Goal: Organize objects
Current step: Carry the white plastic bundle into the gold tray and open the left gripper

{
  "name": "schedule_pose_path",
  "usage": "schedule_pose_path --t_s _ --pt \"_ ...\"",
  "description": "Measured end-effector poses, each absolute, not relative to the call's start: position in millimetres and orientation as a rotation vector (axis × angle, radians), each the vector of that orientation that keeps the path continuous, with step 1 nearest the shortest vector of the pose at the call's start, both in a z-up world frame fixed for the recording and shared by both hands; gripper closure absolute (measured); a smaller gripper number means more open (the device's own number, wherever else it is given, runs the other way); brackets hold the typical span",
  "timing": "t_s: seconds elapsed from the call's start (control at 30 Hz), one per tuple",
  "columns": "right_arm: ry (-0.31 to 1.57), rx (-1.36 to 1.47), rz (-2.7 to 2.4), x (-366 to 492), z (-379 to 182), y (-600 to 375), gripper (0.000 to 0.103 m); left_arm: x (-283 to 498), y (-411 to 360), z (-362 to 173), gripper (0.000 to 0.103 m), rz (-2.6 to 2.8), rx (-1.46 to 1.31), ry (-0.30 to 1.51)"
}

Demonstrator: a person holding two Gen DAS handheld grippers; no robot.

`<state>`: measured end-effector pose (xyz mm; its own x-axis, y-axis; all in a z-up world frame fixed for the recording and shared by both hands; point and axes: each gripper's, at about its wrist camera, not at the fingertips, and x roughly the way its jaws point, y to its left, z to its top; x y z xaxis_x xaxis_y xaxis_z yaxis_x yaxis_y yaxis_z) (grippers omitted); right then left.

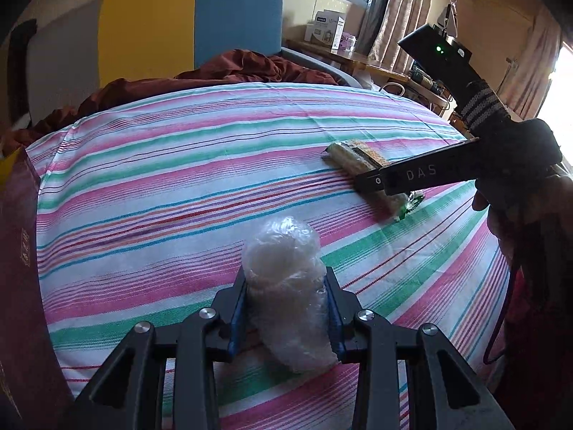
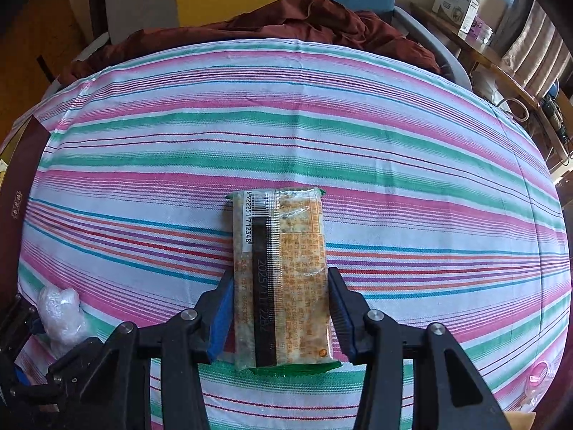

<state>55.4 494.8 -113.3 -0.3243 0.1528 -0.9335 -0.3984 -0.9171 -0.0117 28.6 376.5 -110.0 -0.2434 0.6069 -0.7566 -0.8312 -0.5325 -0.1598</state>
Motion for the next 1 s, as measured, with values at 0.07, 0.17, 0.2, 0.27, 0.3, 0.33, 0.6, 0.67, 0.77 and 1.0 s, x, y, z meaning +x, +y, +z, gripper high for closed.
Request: schedule_pose_path --t_s 0.07,0.17,0.2,0.27,0.3,0.33,0.6,0.67,0.77,1.0 --pt "0.312 -1.577 2.29 59 -111 494 0.054 29 377 -110 0.066 1.911 -0.989 0.346" --pt "0.294 -1.582 2.287 59 -110 492 0.054 31 377 -110 0.066 1.918 -0.981 0.36" --pt "0.282 -1.584 2.288 67 -104 487 0.054 31 378 -110 0.066 1.921 -0.978 0.364" --pt "0.255 -1.584 2.289 70 -102 482 0.054 32 378 -110 0.066 1.924 -0.973 0.373" --pt "0.244 -1.584 2.291 69 -102 481 0.054 32 378 -110 0.066 1.926 -0.971 0.376" --pt "0.237 -1.584 2.292 69 -102 481 0.055 33 378 -110 0.066 1.926 -0.97 0.378" --pt "0.227 -1.579 2.304 68 -102 483 0.055 38 379 -110 0.066 1.934 -0.951 0.415" --pt "0.219 -1.576 2.308 63 -105 485 0.055 39 378 -109 0.067 1.934 -0.952 0.417" --pt "0.207 -1.57 2.312 67 -103 482 0.055 41 377 -109 0.067 1.936 -0.945 0.434" --pt "0.188 -1.557 2.316 66 -104 480 0.055 50 365 -101 0.069 1.93 -0.97 0.445"
